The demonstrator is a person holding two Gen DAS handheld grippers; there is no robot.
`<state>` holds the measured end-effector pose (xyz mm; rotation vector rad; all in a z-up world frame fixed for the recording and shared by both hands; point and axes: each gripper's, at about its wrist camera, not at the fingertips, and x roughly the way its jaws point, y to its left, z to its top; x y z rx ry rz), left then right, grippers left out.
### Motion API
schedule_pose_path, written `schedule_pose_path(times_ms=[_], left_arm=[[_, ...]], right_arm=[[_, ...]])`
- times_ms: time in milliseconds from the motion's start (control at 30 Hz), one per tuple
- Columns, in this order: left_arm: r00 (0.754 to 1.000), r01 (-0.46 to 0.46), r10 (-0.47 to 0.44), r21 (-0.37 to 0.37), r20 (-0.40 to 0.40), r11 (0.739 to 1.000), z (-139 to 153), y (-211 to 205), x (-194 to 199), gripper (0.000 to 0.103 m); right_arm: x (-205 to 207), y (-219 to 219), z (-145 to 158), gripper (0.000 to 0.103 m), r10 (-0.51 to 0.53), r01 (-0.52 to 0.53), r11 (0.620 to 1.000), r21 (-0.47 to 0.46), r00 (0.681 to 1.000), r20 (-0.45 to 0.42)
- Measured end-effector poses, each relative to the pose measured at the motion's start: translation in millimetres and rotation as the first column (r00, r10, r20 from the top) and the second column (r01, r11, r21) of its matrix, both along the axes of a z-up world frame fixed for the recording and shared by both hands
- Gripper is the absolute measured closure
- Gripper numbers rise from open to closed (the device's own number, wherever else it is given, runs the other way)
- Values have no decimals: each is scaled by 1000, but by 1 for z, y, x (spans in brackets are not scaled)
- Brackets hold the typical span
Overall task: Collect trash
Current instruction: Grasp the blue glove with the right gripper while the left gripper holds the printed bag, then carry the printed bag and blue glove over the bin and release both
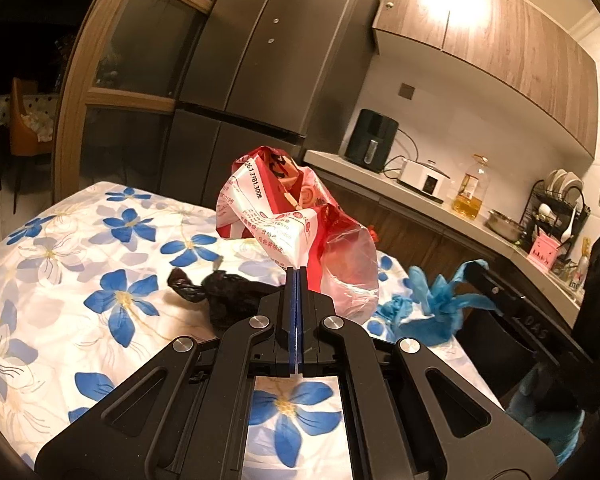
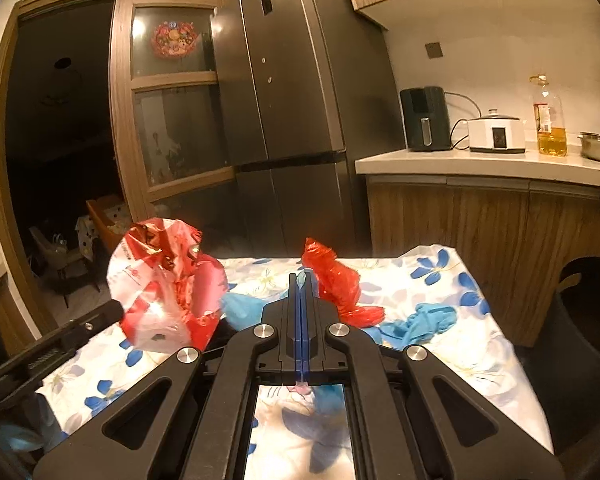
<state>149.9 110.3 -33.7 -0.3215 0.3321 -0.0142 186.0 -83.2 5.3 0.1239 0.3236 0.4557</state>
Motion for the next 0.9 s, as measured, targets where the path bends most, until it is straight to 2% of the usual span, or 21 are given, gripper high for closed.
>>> schedule_pose_path(times_ms=[433, 900], left_arm=[[996, 91, -92, 54, 19, 994, 16, -53, 0, 103], [972, 227, -231, 100, 34, 969, 27, -121, 23, 103]], right_arm=[[-26, -53, 16, 102, -81, 80, 996, 35, 996, 23], [-38, -107, 29, 102, -190, 188, 981, 41, 980, 55]])
